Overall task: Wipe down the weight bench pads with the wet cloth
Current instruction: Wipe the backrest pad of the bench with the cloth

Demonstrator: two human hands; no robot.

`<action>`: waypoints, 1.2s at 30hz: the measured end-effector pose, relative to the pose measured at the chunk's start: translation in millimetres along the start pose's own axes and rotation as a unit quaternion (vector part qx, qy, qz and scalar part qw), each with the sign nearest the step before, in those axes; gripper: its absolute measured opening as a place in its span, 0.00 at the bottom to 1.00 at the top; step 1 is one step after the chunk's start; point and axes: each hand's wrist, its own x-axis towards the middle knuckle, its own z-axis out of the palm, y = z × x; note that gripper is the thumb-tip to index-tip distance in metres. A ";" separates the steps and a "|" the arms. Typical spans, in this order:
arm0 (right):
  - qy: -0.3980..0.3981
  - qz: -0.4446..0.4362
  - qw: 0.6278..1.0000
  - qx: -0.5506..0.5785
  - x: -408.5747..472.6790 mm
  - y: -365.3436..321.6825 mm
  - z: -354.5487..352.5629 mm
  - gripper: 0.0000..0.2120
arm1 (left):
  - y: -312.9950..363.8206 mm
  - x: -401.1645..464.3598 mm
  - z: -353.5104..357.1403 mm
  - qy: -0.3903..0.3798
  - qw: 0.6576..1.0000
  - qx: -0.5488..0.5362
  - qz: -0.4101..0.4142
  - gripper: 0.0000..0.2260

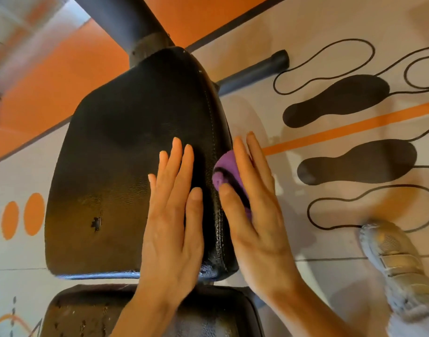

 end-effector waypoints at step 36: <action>0.038 0.043 0.995 0.078 106.0 -9.3 15.6 0.17 | -4.5 42.9 11.7 0.009 1.000 -0.014 0.019 0.21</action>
